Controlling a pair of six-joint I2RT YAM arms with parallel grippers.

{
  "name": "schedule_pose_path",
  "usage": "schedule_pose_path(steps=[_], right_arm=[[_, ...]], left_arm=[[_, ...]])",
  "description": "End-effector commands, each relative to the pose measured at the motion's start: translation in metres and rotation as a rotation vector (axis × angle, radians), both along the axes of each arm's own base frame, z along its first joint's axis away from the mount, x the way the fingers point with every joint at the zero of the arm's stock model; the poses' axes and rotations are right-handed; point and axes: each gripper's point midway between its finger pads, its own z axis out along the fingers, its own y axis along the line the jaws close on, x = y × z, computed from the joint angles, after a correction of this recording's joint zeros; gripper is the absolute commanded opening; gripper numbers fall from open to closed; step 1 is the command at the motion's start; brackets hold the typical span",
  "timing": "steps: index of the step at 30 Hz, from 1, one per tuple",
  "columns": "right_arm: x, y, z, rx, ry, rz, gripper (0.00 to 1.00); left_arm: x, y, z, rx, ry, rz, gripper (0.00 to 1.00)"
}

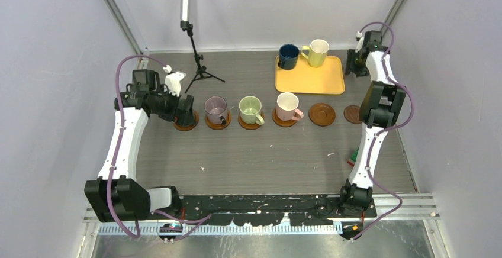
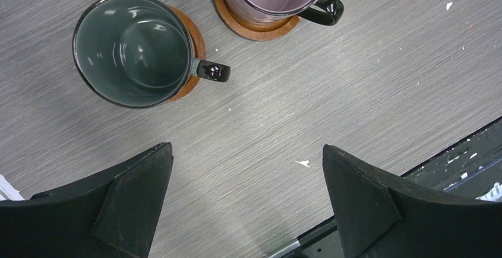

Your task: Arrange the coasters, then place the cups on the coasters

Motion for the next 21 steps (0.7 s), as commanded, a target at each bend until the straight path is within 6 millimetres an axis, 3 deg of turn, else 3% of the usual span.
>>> schedule_pose_path(steps=[1,5,11,17,21], right_arm=[[0.026,-0.017,0.064,-0.075,-0.149,-0.01,0.56],[0.031,0.015,0.103,-0.013,-0.233,0.004,0.53],[0.035,0.108,0.135,0.141,-0.34,0.056,0.67],[0.039,0.209,0.139,0.217,-0.367,0.203,0.69],[0.047,0.248,0.132,0.204,-0.373,0.22,0.69]], left_arm=[[-0.007,-0.002,0.006,-0.004,-0.025,-0.008,1.0],[-0.009,-0.001,0.006,0.0,-0.028,-0.003,1.0],[-0.006,0.001,0.008,0.008,-0.038,0.015,1.0],[-0.002,0.005,0.011,0.027,-0.058,0.027,1.0],[-0.002,0.006,0.012,0.035,-0.066,0.032,1.0]])
